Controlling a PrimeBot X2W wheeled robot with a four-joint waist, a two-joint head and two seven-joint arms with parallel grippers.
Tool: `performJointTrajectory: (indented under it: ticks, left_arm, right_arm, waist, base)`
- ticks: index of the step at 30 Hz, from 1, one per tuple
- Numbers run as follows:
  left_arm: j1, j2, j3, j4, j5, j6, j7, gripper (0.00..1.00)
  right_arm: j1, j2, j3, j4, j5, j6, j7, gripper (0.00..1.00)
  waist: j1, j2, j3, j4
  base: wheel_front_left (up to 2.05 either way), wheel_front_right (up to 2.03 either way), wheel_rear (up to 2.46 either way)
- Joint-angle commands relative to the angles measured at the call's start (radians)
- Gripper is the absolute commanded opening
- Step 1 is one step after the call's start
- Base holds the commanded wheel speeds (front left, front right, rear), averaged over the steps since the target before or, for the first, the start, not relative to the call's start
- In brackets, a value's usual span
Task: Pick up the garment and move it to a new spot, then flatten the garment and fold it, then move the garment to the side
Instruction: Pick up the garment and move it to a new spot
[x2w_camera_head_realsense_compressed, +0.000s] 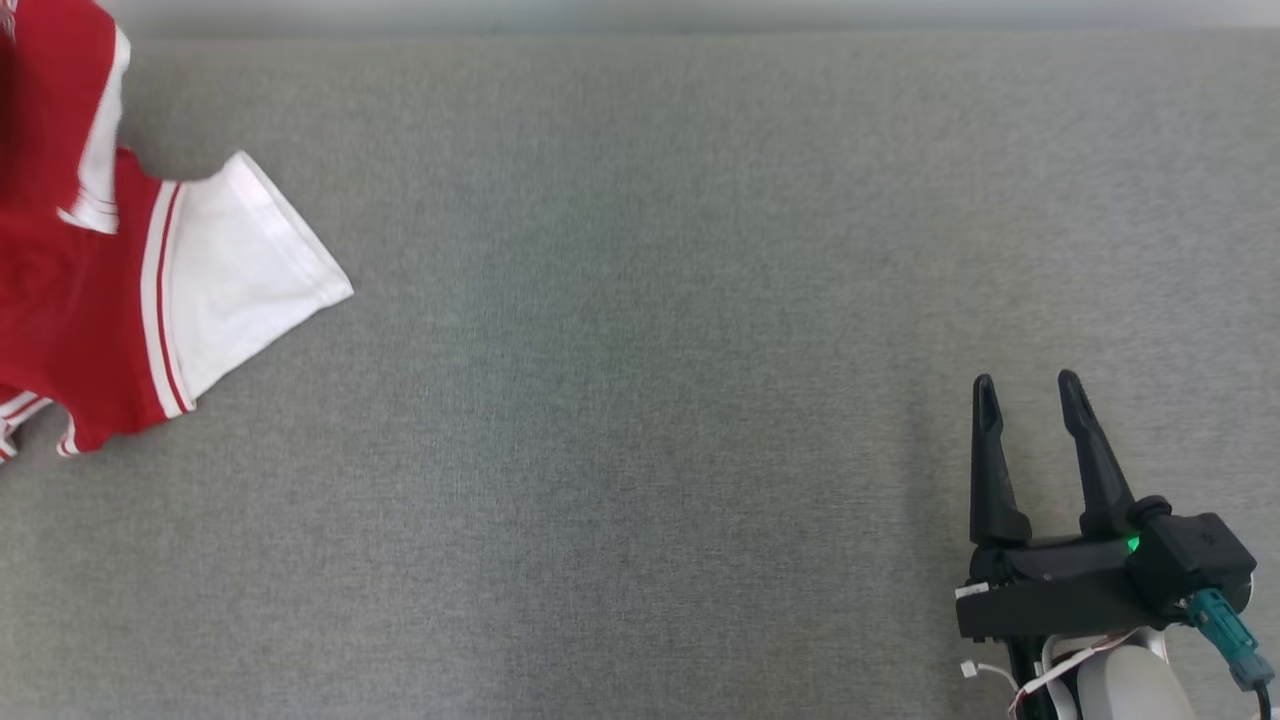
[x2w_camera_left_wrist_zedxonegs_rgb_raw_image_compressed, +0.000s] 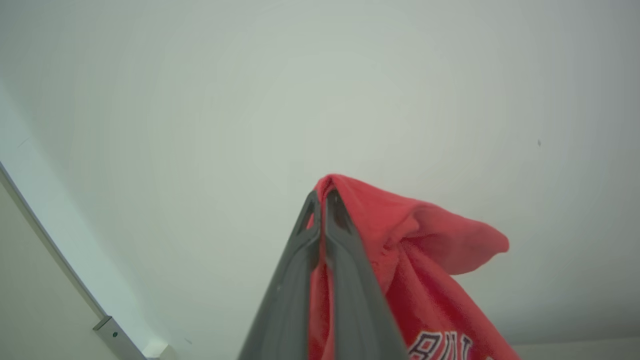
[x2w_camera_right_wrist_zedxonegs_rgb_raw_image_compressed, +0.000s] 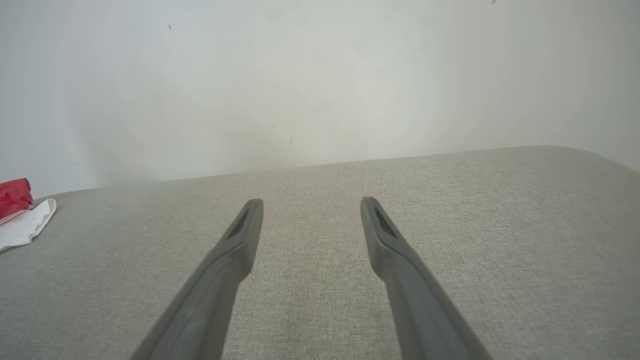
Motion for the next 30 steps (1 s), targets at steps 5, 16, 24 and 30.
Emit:
performJointTrajectory:
  ticks: [5,16,24,30]
  left_arm:
    - [-0.048,-0.054,-0.054,-0.143,-0.028,-0.008,0.035,0.00]
    - [0.073,-0.174,-0.140,-0.435,-0.108,0.001,0.128,0.00]
    - [0.303,-0.309,-0.196,-0.585,-0.157,0.058,0.139,0.00]
    - [0.475,-0.372,-0.246,-0.602,-0.164,0.100,0.125,0.00]
  right_arm:
    - [0.026,0.015,0.005,0.015,0.015,-0.002,-0.001,1.00]
    - [0.049,0.019,0.026,0.042,0.055,-0.002,-0.001,1.00]
    - [0.060,0.019,0.046,0.049,0.074,-0.002,-0.001,1.00]
    - [0.044,0.019,0.061,0.049,0.085,-0.002,-0.001,1.00]
  waist:
    - [0.0001,0.0000,-0.091,-0.060]
    - [0.0001,0.0000,-0.159,-0.228]
    - [0.0001,0.0000,-0.168,-0.309]
    - [0.0001,0.0000,-0.151,-0.342]
  base:
    - [0.00,0.00,0.00]
    - [0.00,0.00,0.00]
    - [0.00,0.00,0.00]
    - [0.00,0.00,0.00]
